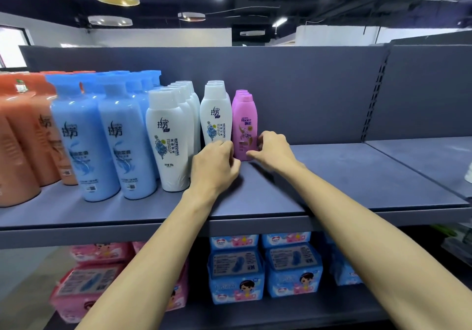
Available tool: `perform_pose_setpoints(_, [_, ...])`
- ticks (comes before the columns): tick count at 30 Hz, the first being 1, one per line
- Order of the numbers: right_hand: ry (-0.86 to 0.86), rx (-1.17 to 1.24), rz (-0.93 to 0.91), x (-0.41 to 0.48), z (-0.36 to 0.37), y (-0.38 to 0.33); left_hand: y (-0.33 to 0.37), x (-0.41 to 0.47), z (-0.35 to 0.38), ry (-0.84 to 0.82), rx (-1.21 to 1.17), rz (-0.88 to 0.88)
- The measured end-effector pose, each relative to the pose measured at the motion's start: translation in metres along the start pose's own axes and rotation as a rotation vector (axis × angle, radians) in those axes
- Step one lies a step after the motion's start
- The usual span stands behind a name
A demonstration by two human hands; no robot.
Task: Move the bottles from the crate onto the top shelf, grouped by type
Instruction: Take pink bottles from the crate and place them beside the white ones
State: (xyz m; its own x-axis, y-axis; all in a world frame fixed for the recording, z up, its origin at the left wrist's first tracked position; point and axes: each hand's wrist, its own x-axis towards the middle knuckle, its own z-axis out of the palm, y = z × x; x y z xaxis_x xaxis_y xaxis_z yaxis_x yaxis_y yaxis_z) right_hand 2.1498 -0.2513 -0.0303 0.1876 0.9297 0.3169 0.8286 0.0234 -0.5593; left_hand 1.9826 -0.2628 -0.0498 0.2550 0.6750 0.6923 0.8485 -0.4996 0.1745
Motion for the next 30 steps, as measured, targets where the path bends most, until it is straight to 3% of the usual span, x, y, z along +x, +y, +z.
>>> perform_pose_setpoints(9, [0.015, -0.170, -0.097, -0.049, -0.026, -0.018, 0.008, -0.011, -0.020, -0.017, 0.061, 0.055])
perform_pose_setpoints(22, [0.062, -0.227, -0.216, -0.127, -0.039, -0.040, 0.018, -0.044, -0.076, 0.028, -0.090, 0.132])
perform_pose_setpoints(30, [0.038, -0.207, -0.240, -0.223, -0.034, -0.028, 0.022, -0.143, -0.088, 0.013, -0.445, 0.087])
